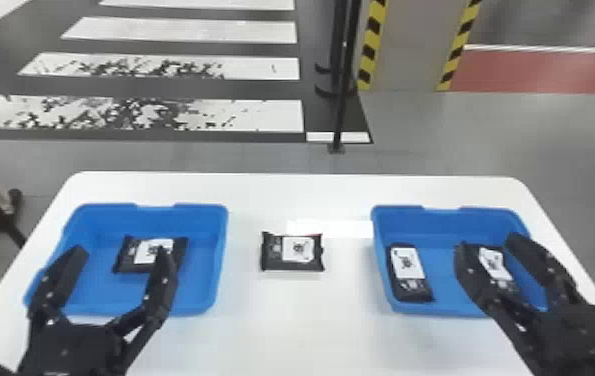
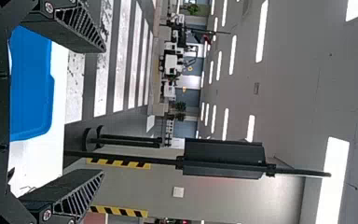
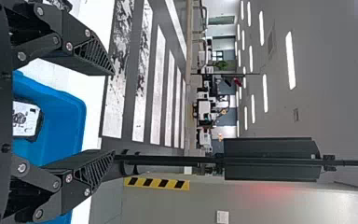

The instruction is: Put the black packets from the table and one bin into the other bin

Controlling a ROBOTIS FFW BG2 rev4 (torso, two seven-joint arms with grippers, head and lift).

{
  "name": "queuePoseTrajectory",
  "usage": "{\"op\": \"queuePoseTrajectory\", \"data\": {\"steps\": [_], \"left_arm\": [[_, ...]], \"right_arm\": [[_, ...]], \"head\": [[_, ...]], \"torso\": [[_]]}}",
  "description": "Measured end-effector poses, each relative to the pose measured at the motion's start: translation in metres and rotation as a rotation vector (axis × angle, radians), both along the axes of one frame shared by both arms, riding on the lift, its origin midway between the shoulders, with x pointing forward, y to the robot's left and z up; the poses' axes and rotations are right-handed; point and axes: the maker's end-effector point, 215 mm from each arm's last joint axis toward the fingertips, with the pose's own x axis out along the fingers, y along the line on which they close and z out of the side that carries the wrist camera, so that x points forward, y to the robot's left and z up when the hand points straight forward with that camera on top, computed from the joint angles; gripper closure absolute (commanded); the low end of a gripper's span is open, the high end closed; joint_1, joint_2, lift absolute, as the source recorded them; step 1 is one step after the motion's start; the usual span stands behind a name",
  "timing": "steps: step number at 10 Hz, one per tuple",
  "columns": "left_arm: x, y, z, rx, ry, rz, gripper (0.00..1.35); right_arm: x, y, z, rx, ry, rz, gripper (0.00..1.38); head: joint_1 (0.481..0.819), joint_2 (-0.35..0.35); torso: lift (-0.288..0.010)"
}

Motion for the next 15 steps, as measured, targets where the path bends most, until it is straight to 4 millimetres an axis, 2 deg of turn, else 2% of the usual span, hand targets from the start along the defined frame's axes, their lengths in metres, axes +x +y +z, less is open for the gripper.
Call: {"op": "queuePoseTrajectory", "data": {"steps": [6, 8, 9, 11, 12, 13, 15], "left_arm": [[0.000, 0.000, 0.000, -0.001, 0.000, 0.000, 0.11], [0.000, 0.003, -0.001, -0.002, 0.001, 0.006, 0.11], [0.000, 0.003, 0.000, -0.002, 0.001, 0.006, 0.11], [0.001, 0.000, 0.000, -0.004, 0.001, 0.002, 0.11], [0.001, -0.001, 0.000, -0.005, -0.001, 0.000, 0.11], [0.002, -0.001, 0.000, -0.006, 0.000, -0.001, 0.11], [0.003, -0.004, 0.000, -0.009, 0.001, -0.005, 0.11]], "right_arm": [[0.000, 0.000, -0.002, 0.005, 0.006, 0.000, 0.47], [0.015, 0.011, -0.010, 0.025, 0.015, 0.026, 0.47], [0.037, 0.032, -0.023, 0.045, 0.028, 0.090, 0.47], [0.088, 0.066, -0.063, 0.052, 0.091, 0.206, 0.47], [0.107, 0.083, -0.082, 0.046, 0.130, 0.238, 0.47], [0.119, 0.101, -0.099, 0.031, 0.169, 0.274, 0.47], [0.139, 0.144, -0.120, -0.012, 0.211, 0.359, 0.46]], "head": [[0.695, -0.034], [0.695, -0.022], [0.695, 0.009], [0.695, 0.048], [0.695, 0.067], [0.695, 0.091], [0.695, 0.141]], "torso": [[-0.110], [-0.110], [-0.110], [-0.110], [-0.110], [-0.110], [-0.110]]}}
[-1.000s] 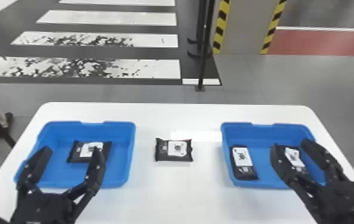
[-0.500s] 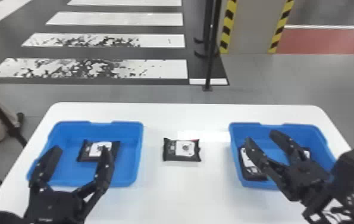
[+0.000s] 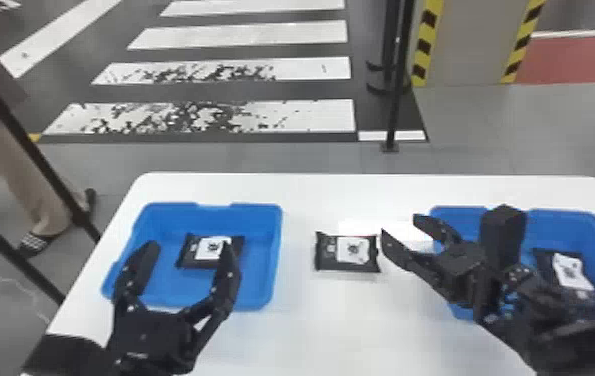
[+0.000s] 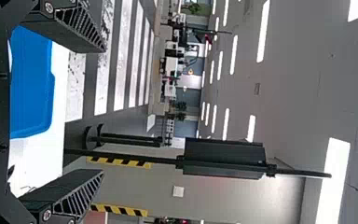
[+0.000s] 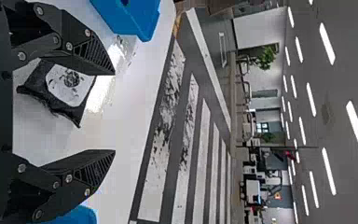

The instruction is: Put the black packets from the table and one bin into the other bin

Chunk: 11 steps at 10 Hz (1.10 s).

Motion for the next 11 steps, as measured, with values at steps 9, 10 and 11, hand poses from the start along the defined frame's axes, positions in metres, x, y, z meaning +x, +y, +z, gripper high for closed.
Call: {"op": "queuePoseTrajectory", "data": {"steps": [9, 10, 11], "left_arm": [[0.004, -0.005, -0.005, -0.022, 0.005, -0.007, 0.11], [0.004, -0.005, -0.007, -0.023, 0.006, -0.008, 0.11], [0.004, -0.005, -0.007, -0.025, 0.006, -0.007, 0.11]], "right_arm": [[0.036, 0.096, -0.071, -0.250, 0.150, 0.196, 0.41], [0.032, 0.098, -0.081, -0.280, 0.181, 0.207, 0.79], [0.028, 0.096, -0.092, -0.298, 0.215, 0.209, 0.91]], "head": [[0.695, 0.238], [0.695, 0.243], [0.695, 0.242]], "torso": [[-0.110], [-0.110], [-0.110]]}}
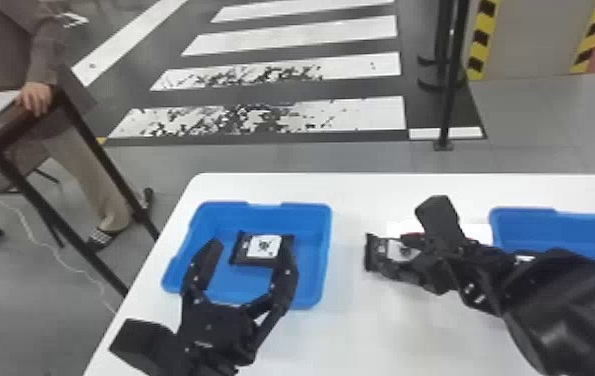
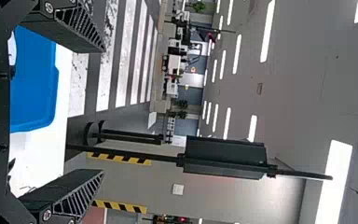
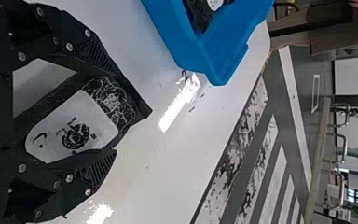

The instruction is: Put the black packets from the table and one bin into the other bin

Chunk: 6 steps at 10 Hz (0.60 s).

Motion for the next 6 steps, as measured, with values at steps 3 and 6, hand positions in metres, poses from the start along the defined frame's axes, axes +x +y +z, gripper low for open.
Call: {"op": "queuePoseTrajectory", "data": {"steps": [3, 6], "left_arm": [[0.000, 0.000, -0.002, -0.003, 0.002, 0.000, 0.11], [0.000, 0.001, -0.004, -0.005, 0.003, 0.000, 0.11]], "right_arm": [[-0.005, -0.006, -0.011, -0.026, 0.042, -0.017, 1.14], [-0.010, -0.009, -0.018, -0.003, 0.065, -0.037, 1.16]], "head": [[0.695, 0.237], [0.695, 0.234]], "torso": [[-0.110], [-0.110]]}}
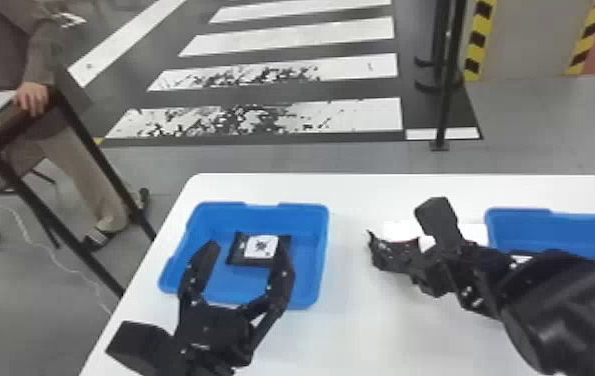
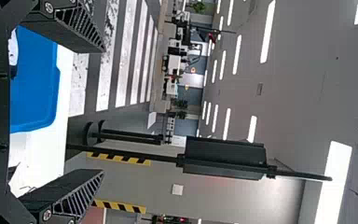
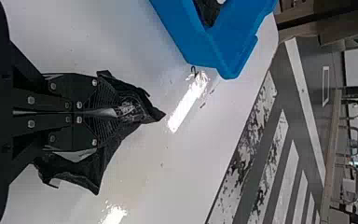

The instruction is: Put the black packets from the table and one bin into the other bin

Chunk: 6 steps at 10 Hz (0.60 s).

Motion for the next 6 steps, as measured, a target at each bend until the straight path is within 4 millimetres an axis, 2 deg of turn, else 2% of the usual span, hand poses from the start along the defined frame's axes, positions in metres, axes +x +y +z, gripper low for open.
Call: {"op": "queuePoseTrajectory", "data": {"steps": [2, 3, 4, 5, 6], "left_arm": [[-0.002, 0.003, 0.001, 0.000, -0.004, 0.006, 0.11], [-0.003, 0.006, 0.001, 0.001, -0.006, 0.013, 0.11], [-0.004, 0.008, 0.002, 0.002, -0.009, 0.016, 0.11], [-0.004, 0.008, 0.003, 0.002, -0.012, 0.018, 0.11], [-0.005, 0.010, 0.003, 0.000, -0.013, 0.021, 0.11]], "right_arm": [[0.007, 0.000, 0.016, 0.076, -0.066, -0.038, 1.16], [0.016, -0.006, 0.037, 0.103, -0.135, -0.074, 1.16], [0.028, -0.027, 0.075, 0.131, -0.244, -0.138, 1.16], [0.036, -0.060, 0.116, 0.148, -0.343, -0.213, 1.16], [0.035, -0.093, 0.144, 0.163, -0.396, -0.281, 1.16]], "head": [[0.695, 0.237], [0.695, 0.235], [0.695, 0.216], [0.695, 0.180], [0.695, 0.140]], "torso": [[-0.110], [-0.110], [-0.110], [-0.110], [-0.110]]}}
